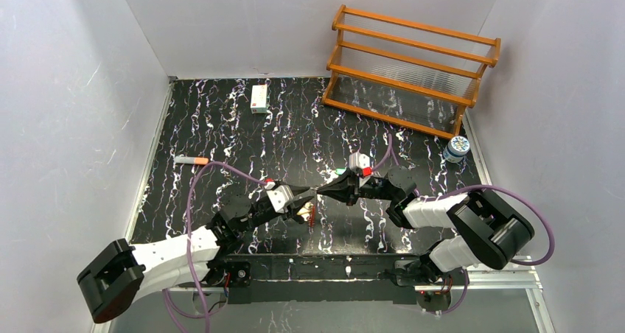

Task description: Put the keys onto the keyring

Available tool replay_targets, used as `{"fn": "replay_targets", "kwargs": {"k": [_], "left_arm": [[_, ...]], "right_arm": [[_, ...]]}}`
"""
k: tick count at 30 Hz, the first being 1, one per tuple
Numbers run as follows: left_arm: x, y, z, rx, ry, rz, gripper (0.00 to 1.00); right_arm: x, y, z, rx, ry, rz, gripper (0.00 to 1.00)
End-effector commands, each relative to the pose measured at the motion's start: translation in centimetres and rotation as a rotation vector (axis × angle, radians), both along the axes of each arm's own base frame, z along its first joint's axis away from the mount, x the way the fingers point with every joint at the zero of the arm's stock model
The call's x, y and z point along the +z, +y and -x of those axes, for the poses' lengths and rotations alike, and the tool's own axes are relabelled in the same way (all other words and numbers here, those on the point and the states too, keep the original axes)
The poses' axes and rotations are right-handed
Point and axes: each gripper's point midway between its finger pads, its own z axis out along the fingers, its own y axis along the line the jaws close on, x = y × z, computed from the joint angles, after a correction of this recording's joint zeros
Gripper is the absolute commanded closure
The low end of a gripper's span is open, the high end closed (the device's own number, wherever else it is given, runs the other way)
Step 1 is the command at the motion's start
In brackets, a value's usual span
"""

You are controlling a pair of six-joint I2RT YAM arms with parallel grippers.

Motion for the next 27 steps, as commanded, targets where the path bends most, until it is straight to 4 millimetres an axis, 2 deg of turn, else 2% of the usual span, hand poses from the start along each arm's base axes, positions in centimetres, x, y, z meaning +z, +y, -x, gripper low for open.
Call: {"fn": "replay_targets", "kwargs": {"k": [1,10,19,24,25,27], "left_arm": [[1.2,-0.7,0.7,-0.055,-0.022,0.043,0.77],[1.1,-0.8,0.7,-0.058,-0.018,0.049,0.80],[0.5,-1.4,0.8,-0.085,-0.015,0.026,1.00],[0.6,-1.1,0.3,-0.049,-0.017,0.028,1.00],[0.6,-1.0,0.1,-0.036,-0.021,0.028,1.00],[0.7,-0.7,-0.2,-0.016,-0.025,0.020,1.00]], "right_arm": [[1.8,0.0,0.1,0.015,-0.064,-0.060,0.99],[1.7,0.1,0.4,0.029,-0.061,-0.056,0.99],[1.9,0.1,0.5,0.036,-0.064,-0.059,0.99],[1.9,0.1,0.5,0.041,-0.072,-0.056,0.99],[2.0,0.2,0.4,0.041,-0.075,-0.053,0.98],[1.8,0.2,0.3,0.038,-0.094,-0.034,0.76]]}}
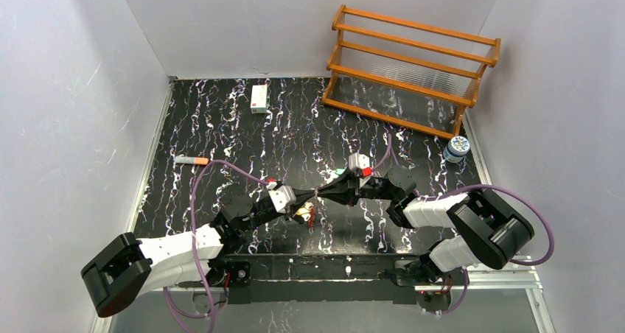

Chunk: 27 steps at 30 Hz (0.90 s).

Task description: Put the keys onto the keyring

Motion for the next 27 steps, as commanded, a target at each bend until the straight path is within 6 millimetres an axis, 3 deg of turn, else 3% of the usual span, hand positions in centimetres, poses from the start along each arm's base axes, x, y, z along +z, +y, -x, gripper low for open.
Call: {"fn": "replay_targets", "kwargs": {"k": [1,3,6,15,21,27], "left_arm": [[0.8,0.3,-0.7,0.037,-0.029,0.000,1.00],[0.6,0.3,-0.7,0.037,-0.036,-0.020,1.00],[0.3,0.0,-0.6,0.019,-0.035,-0.053,1.00],[-0.5,-1.0,-0.6,-0.032,-0.025,-0.133,1.00],[-0.7,-1.4,-0.6,-0.051,-0.022,-0.157,1.00],[-0.7,-1.6,-0.6,-0.057,-0.025,-0.167,1.00]], "right_arm": [[2.3,0.2,-0.4,0.002,-0.124,-0.037,0.67],[1.8,0.2,-0.8,-0.011,-0.133,0.007,0.53],[1.4,0.1,-1.4,-0.019,-0.198,0.078,0.47],[-0.8,-0.3,-2.2,0.018,-0.298,0.274,0.50],[-1.8,0.1,-1.7,0.070,-0.315,0.321,0.58],[-1.9,0.2,-1.3,0.084,-0.323,0.326,0.58]]}}
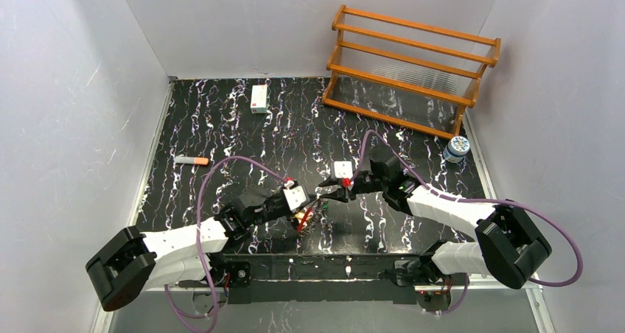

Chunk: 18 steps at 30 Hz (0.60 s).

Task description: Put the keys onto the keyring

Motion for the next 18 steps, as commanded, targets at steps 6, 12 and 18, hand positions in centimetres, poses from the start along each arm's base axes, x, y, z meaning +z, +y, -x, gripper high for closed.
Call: {"fn": "replay_targets", "kwargs": {"k": [6,12,18], "left_arm": [[2.94,-1.14,-0.22,-0.035,-0.056,0.051,1.00],[2.94,-1.18,-0.17,-0.038,-0.054,0.050,1.00],[2.96,-1.20,-0.08,-0.043,-0.054,0.050,1.00]], "right_arm": [[0.54,0.34,0.57,0.054,-0.026,0.005,0.55],[0.52,0.34,0.78,0.064,-0.023,0.008,0.53],[0.79,0.59,0.96,0.075,-0.006,-0.003,0.55]]}}
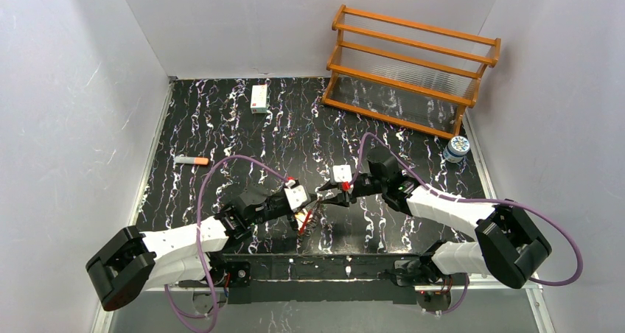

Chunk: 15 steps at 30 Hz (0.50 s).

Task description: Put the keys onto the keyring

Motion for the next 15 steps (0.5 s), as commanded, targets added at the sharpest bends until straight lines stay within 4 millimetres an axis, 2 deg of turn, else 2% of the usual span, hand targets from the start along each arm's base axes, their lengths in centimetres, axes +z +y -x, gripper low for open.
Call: {"fn": "replay_targets", "kwargs": {"k": [1,9,12,15], "left_arm": [[2.67,-0.91,-0.15,-0.027,-0.052,0.055,1.00],[2.68,-0.96,0.02,-0.035,-0.048,0.058,1.00],[2.65,-1.05,0.17,-0.044,-0.044,0.059,1.00],[2.50,-1.14,0.37,-0.056,-0.036,0.057,1.00]], "right_arm": [[1.77,0.93,0.01,0.033,-0.006,-0.039,0.56],[1.49,1.42,-0.64,0.001,0.032,-0.029,0.86],[1.38,1.55,-0.82,-0.009,0.045,-0.028,0.90],[1.45,1.58,-0.93,-0.023,0.054,-0.038,0.99]]}}
